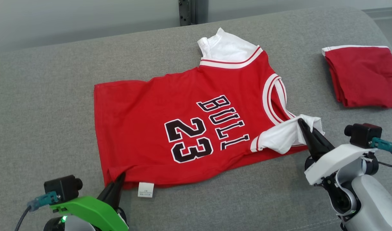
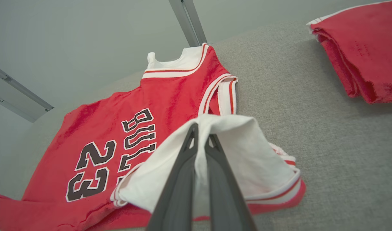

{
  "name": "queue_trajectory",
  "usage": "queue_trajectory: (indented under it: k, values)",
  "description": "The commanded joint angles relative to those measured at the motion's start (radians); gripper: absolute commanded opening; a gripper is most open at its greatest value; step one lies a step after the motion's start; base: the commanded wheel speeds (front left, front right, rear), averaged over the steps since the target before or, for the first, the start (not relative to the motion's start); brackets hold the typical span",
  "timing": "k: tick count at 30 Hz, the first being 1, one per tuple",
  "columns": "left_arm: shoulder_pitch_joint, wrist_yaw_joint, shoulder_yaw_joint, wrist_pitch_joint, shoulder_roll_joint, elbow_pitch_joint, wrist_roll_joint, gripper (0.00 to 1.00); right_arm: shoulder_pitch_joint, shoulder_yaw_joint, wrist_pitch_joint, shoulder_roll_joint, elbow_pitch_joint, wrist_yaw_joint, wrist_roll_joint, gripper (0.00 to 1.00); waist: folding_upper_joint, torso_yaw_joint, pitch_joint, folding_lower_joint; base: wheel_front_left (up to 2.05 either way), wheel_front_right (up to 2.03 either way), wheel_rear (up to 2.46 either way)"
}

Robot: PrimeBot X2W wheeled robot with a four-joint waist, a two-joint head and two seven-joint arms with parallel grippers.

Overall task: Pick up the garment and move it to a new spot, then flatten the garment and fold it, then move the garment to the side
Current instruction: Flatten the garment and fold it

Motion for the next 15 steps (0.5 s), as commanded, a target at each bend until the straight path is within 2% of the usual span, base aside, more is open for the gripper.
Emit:
queue_trajectory:
  k: [1,9,11,12,15]
  values:
    - [-0.035,0.006,0.0,0.017,0.011,0.007,0.007,0.0,-0.035,0.009,0.0,-0.007,0.019,0.0,-0.009,0.0,0.0,0.025,0.032,0.0001,0.0,0.0,0.0]
    - [-0.145,0.026,0.004,0.082,0.017,0.048,0.002,0.0,-0.175,0.068,-0.01,-0.036,0.14,0.0,-0.007,0.0,0.0,0.049,0.062,0.0001,0.0,0.0,0.0]
    - [-0.157,0.028,0.002,0.09,0.016,0.057,0.002,0.31,-0.201,0.089,-0.006,-0.043,0.173,0.0,-0.013,0.0,0.0,0.05,0.066,0.0001,0.0,0.0,0.0]
    - [-0.18,0.045,0.013,0.094,0.015,0.081,-0.001,1.0,-0.258,0.13,-0.024,-0.064,0.229,0.0,-0.032,1.0,0.0,0.052,0.074,0.0001,0.0,0.0,0.0]
    - [-0.18,0.051,0.022,0.084,0.019,0.097,0.003,1.0,-0.291,0.145,-0.057,-0.089,0.247,0.0,-0.036,1.0,0.0,0.05,0.074,0.0001,0.0,0.0,0.0]
